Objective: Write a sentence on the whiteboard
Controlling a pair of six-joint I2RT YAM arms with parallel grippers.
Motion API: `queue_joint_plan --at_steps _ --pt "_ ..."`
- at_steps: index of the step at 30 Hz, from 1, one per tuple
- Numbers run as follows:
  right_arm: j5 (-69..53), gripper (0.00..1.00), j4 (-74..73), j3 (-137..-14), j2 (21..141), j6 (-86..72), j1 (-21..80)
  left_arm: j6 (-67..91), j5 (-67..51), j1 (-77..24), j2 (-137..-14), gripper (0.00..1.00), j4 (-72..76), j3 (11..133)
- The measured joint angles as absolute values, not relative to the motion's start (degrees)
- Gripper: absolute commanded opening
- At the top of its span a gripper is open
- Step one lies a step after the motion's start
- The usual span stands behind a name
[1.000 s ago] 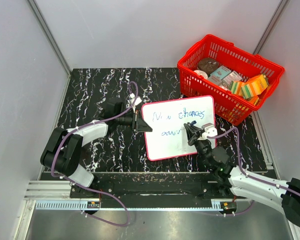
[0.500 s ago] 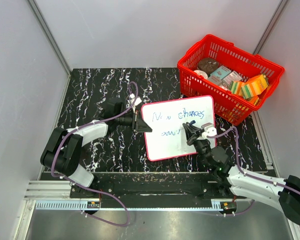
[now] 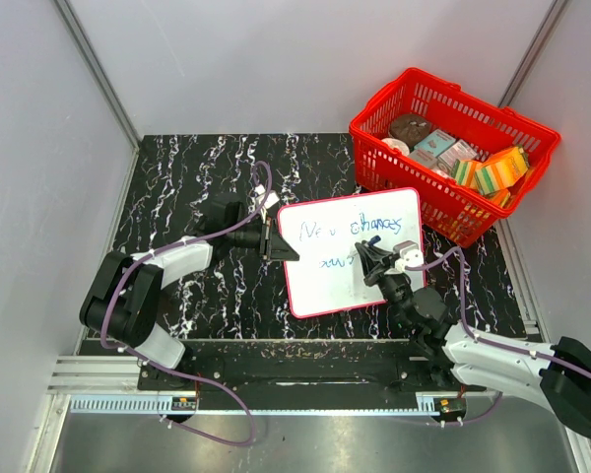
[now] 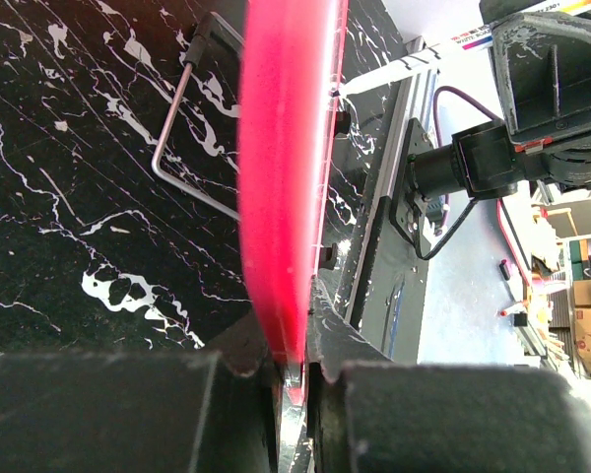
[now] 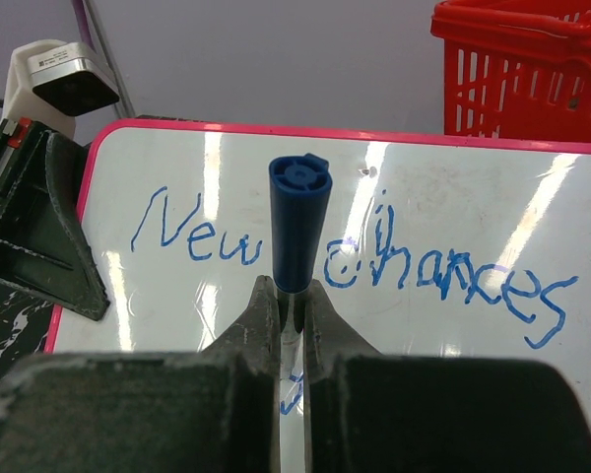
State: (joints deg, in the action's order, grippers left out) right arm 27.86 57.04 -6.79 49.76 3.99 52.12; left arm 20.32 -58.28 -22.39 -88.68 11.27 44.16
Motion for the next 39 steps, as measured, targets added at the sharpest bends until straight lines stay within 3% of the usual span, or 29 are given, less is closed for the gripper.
queue_joint_plan --at_steps 39 --pt "30.0 0.0 48.2 -7.8 45.6 0.4 52.1 19.3 -58.3 -22.3 -88.7 0.0 9.9 44.2"
